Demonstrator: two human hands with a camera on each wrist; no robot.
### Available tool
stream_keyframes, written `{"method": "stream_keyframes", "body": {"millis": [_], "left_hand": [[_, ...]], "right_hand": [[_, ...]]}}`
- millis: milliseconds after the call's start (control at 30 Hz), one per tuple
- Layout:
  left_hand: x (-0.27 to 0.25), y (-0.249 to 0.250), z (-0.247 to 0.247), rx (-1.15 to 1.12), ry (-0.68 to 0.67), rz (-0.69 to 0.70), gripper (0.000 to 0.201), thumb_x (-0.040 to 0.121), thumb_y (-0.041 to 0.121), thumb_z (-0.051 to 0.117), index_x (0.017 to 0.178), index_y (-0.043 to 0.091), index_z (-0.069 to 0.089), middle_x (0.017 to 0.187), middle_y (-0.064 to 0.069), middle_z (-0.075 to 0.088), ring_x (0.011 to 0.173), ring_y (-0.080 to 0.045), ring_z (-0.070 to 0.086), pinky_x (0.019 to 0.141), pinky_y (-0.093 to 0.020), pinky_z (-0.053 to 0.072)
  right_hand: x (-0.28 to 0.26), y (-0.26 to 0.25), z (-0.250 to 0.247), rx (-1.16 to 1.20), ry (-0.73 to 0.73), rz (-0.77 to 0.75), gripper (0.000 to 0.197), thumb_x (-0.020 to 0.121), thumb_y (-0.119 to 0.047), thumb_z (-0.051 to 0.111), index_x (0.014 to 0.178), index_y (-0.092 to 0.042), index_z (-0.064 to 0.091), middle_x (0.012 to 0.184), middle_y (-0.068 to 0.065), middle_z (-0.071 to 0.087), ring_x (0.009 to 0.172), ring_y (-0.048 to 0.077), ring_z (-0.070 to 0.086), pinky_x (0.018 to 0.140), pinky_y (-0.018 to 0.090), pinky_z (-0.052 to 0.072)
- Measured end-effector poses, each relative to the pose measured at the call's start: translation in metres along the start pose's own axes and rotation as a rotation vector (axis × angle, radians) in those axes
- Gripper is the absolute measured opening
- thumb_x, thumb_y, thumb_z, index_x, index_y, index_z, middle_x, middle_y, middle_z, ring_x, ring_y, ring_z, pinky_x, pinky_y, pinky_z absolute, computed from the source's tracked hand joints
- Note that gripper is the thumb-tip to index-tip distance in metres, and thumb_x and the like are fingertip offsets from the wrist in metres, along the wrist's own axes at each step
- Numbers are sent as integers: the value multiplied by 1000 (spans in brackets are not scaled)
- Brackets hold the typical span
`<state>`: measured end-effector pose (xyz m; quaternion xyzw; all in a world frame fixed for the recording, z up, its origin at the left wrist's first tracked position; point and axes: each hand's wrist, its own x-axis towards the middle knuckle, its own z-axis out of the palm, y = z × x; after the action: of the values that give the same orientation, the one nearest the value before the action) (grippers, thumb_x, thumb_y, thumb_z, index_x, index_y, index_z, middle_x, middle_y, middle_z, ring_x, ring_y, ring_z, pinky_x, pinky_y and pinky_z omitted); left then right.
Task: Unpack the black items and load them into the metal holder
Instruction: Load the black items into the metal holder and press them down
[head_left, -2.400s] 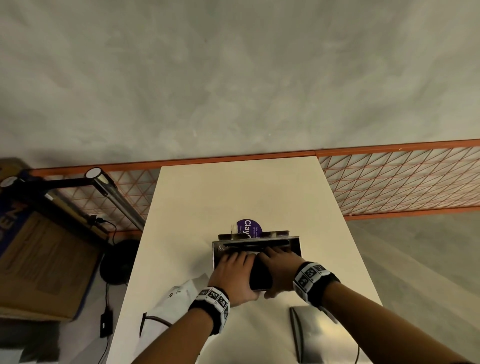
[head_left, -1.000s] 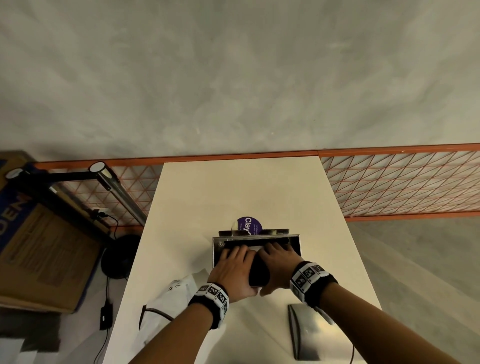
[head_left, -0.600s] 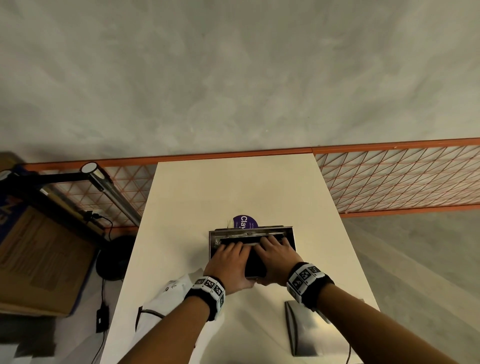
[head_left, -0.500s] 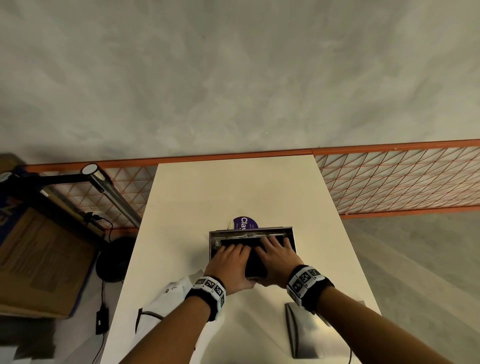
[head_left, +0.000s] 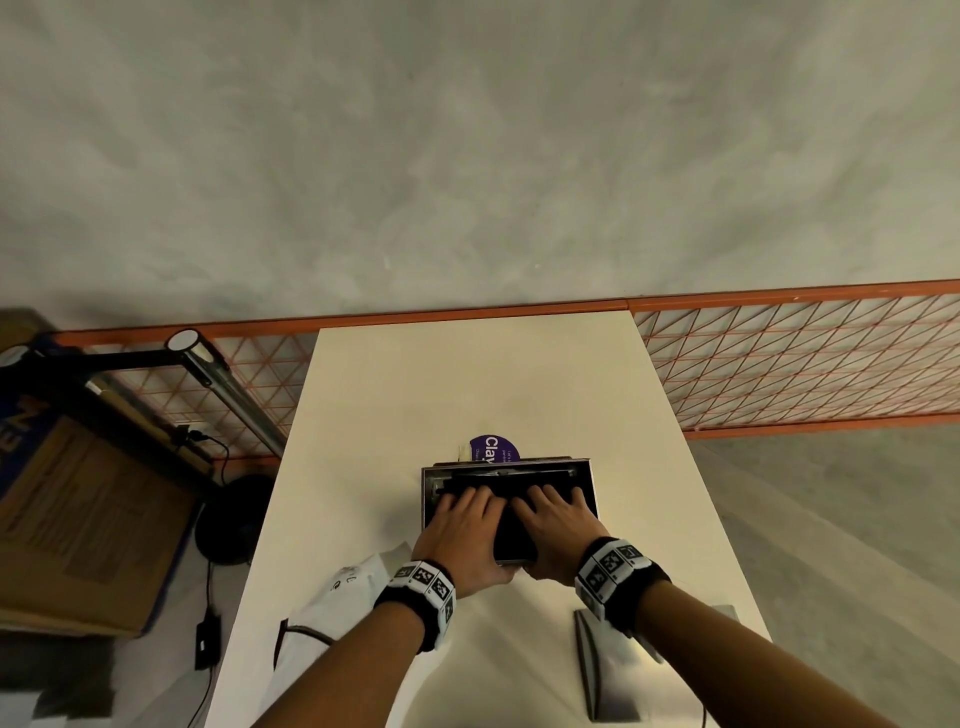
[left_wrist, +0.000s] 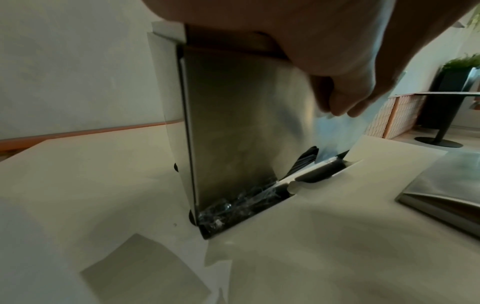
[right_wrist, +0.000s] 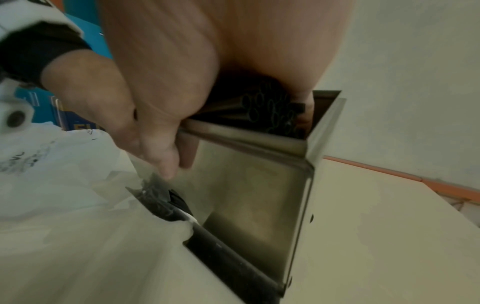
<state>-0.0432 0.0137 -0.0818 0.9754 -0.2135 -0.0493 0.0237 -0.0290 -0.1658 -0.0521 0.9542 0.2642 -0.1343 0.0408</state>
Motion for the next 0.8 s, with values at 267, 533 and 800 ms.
{"method": "stream_keyframes", "body": {"millis": [267, 533, 800], "left_hand": [[-8, 5, 6, 28, 1, 13, 69, 75, 71, 48, 124, 22, 52, 122, 3, 61, 112, -21, 55, 99, -39, 39], [-10, 7, 7, -7, -34, -10, 75, 75, 69, 51, 134, 23, 46, 129, 2, 54, 119, -20, 53, 102, -37, 39], [-5, 7, 6, -56, -58, -23, 84, 75, 69, 54, 144, 23, 39, 146, 3, 47, 132, -19, 47, 110, -39, 36]], "right_hand": [[-10, -1, 13, 3, 76, -77, 65, 61, -52, 72, 113, -20, 50, 103, 3, 58, 90, 26, 57, 74, 44, 48], [-9, -3, 13, 3, 67, -36, 76, 51, -57, 74, 116, -21, 58, 107, 4, 59, 93, 27, 58, 74, 49, 49], [-10, -8, 9, -46, 36, 7, 84, 51, -51, 78, 126, -19, 56, 121, 8, 55, 105, 31, 54, 82, 56, 47]]}}
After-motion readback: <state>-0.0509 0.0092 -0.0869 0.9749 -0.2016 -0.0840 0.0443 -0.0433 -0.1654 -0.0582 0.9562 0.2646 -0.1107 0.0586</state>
